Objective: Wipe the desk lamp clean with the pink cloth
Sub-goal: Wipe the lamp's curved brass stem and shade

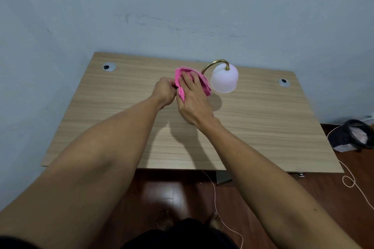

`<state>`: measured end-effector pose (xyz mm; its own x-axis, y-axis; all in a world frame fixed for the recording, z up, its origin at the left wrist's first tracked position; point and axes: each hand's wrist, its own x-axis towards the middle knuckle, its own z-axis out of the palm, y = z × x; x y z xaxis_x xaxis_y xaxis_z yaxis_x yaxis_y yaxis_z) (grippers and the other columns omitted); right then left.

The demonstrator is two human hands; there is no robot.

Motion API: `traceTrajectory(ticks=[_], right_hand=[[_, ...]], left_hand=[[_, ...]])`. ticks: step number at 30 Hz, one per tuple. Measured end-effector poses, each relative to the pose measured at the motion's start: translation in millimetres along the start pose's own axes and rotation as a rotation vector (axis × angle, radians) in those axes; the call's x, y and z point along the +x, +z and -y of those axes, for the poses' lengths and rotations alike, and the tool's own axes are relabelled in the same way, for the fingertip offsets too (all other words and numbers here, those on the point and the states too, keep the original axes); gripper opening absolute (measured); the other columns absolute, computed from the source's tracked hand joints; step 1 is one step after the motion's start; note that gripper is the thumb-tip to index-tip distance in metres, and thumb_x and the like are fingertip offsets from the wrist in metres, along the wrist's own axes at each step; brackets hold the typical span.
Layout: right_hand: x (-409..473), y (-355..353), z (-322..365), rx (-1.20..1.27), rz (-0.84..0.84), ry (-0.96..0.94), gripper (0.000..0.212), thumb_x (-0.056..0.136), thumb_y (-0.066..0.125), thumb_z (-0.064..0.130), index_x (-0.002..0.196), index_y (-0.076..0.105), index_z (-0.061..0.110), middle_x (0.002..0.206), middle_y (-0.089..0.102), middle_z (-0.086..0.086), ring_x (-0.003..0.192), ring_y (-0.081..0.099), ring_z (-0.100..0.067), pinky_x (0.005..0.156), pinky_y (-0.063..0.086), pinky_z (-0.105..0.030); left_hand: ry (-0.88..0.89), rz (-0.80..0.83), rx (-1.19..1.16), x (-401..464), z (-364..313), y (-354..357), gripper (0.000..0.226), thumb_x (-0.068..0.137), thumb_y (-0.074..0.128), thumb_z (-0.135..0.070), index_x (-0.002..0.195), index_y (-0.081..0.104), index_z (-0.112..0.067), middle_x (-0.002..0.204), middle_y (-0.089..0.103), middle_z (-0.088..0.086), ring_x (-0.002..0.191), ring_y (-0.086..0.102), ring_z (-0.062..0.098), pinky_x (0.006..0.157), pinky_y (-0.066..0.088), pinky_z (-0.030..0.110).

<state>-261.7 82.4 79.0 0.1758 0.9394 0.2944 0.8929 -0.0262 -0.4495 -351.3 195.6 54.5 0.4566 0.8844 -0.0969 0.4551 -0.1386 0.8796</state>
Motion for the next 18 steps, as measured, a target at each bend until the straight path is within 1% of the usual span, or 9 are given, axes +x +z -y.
traceTrajectory(ticks=[2, 5, 6, 9, 10, 12, 14, 16, 18], right_hand=[[-1.6, -3.2, -2.8, 0.023, -0.012, 0.008, 0.059, 0.103, 0.041, 0.021, 0.158, 0.04, -0.001, 0.165, 0.038, -0.018, 0.158, 0.024, -0.036, 0.128, 0.013, -0.036], [-0.6, -2.8, 5.0, 0.135, -0.064, 0.185, 0.06, 0.105, 0.032, 0.028, 0.157, 0.042, 0.0, 0.165, 0.038, -0.016, 0.157, 0.026, -0.03, 0.126, 0.01, -0.027], [-0.1, -1.7, 6.6, 0.14, -0.065, 0.174, 0.06, 0.105, 0.031, 0.029, 0.156, 0.043, -0.001, 0.164, 0.04, -0.016, 0.156, 0.027, -0.031, 0.128, 0.012, -0.028], [-4.7, -0.6, -2.3, 0.039, -0.04, -0.028, 0.061, 0.1, 0.034, 0.027, 0.151, 0.049, -0.003, 0.156, 0.05, -0.017, 0.151, 0.035, -0.037, 0.127, 0.027, -0.045], [-6.1, -0.9, -5.4, 0.02, -0.054, -0.044, 0.06, 0.1, 0.035, 0.026, 0.15, 0.051, -0.003, 0.155, 0.051, -0.017, 0.15, 0.037, -0.037, 0.126, 0.029, -0.044], [-7.8, -4.6, -2.9, 0.081, -0.126, 0.086, 0.055, 0.104, 0.037, 0.024, 0.149, 0.052, -0.003, 0.156, 0.05, -0.017, 0.15, 0.036, -0.031, 0.128, 0.021, -0.028], [-5.6, -5.9, 1.9, 0.135, -0.178, 0.147, 0.05, 0.105, 0.041, 0.02, 0.147, 0.053, -0.004, 0.155, 0.05, -0.019, 0.149, 0.037, -0.028, 0.122, 0.01, -0.009], [-7.4, -6.7, 2.2, 0.125, -0.138, 0.062, 0.051, 0.103, 0.04, 0.021, 0.144, 0.057, -0.005, 0.151, 0.055, -0.02, 0.147, 0.039, -0.033, 0.121, 0.005, -0.009], [-7.2, -8.8, -3.3, 0.089, -0.107, -0.001, 0.051, 0.103, 0.039, 0.021, 0.143, 0.058, -0.005, 0.15, 0.056, -0.019, 0.147, 0.04, -0.034, 0.123, 0.006, -0.012]], left_hand=[[0.005, 0.023, -0.036, -1.2, -1.5, 0.3, 0.019, 0.076, 0.068, -0.013, 0.089, 0.081, -0.006, 0.075, 0.069, 0.008, 0.067, 0.054, 0.01, 0.067, 0.045, 0.026], [0.013, 0.058, -0.106, -0.8, -1.2, 1.4, 0.018, 0.085, 0.073, -0.01, 0.101, 0.081, -0.005, 0.087, 0.079, 0.013, 0.053, 0.053, -0.012, 0.061, 0.043, 0.014], [0.013, 0.056, -0.109, 0.2, 0.0, 1.3, 0.017, 0.085, 0.072, -0.011, 0.099, 0.081, -0.006, 0.086, 0.079, 0.014, 0.052, 0.052, -0.012, 0.061, 0.044, 0.016], [0.014, 0.065, -0.095, 1.8, 2.9, -1.5, 0.026, 0.073, 0.067, -0.016, 0.092, 0.081, -0.006, 0.077, 0.071, 0.007, 0.064, 0.055, 0.004, 0.071, 0.047, 0.028], [0.004, 0.085, -0.107, 1.5, 2.3, -2.0, 0.025, 0.073, 0.069, -0.013, 0.094, 0.081, -0.006, 0.077, 0.071, 0.005, 0.065, 0.056, 0.003, 0.073, 0.047, 0.028], [0.005, 0.129, -0.155, 2.0, 1.2, -2.4, 0.023, 0.081, 0.075, -0.005, 0.103, 0.08, -0.005, 0.085, 0.076, 0.003, 0.064, 0.061, -0.006, 0.079, 0.051, 0.025], [0.023, 0.143, -0.186, 3.8, 1.6, -1.9, 0.025, 0.083, 0.077, -0.003, 0.108, 0.079, -0.004, 0.094, 0.079, 0.005, 0.068, 0.064, -0.01, 0.082, 0.053, 0.019], [0.031, 0.136, -0.165, 5.6, 2.6, -1.9, 0.024, 0.085, 0.074, 0.001, 0.108, 0.078, 0.0, 0.087, 0.075, 0.003, 0.06, 0.06, -0.014, 0.07, 0.048, 0.009], [0.024, 0.13, -0.173, 7.8, 4.3, -1.1, 0.025, 0.084, 0.073, 0.003, 0.109, 0.077, 0.002, 0.089, 0.075, 0.004, 0.06, 0.062, -0.015, 0.068, 0.048, 0.006]])
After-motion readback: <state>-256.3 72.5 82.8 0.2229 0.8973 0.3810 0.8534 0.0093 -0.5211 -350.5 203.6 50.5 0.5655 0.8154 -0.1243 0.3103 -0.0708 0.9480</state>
